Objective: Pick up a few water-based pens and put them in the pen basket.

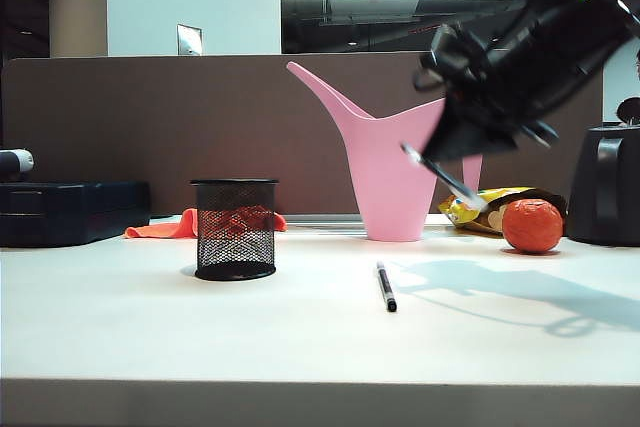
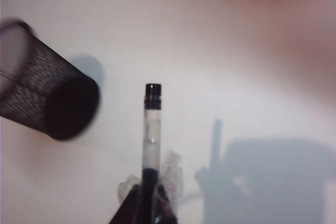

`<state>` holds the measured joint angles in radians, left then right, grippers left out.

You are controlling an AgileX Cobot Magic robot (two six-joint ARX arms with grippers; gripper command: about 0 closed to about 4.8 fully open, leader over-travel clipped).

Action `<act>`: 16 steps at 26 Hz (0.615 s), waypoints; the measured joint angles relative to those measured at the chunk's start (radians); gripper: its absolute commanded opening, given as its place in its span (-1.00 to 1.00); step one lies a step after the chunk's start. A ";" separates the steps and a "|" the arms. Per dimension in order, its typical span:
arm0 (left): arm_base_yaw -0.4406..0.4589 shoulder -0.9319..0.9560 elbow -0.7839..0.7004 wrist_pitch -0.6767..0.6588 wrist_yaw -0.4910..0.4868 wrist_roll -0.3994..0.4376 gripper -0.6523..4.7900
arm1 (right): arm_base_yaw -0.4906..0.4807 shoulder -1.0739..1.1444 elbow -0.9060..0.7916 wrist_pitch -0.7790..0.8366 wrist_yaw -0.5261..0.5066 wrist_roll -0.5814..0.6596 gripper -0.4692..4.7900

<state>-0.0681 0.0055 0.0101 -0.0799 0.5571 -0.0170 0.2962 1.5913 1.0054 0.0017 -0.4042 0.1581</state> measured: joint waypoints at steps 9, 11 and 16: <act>0.000 0.000 0.000 0.000 0.000 0.000 -0.78 | 0.134 -0.008 -0.001 0.475 -0.076 0.003 -0.86; 0.000 0.000 0.000 0.000 0.000 0.000 -0.78 | 0.179 0.001 -0.001 0.617 -0.054 0.002 -0.86; 0.000 0.000 0.000 0.000 0.000 0.000 -0.78 | 0.221 0.076 0.003 0.811 0.023 0.014 -0.86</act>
<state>-0.0681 0.0059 0.0101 -0.0799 0.5575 -0.0170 0.5175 1.6669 1.0080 0.8127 -0.3809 0.1719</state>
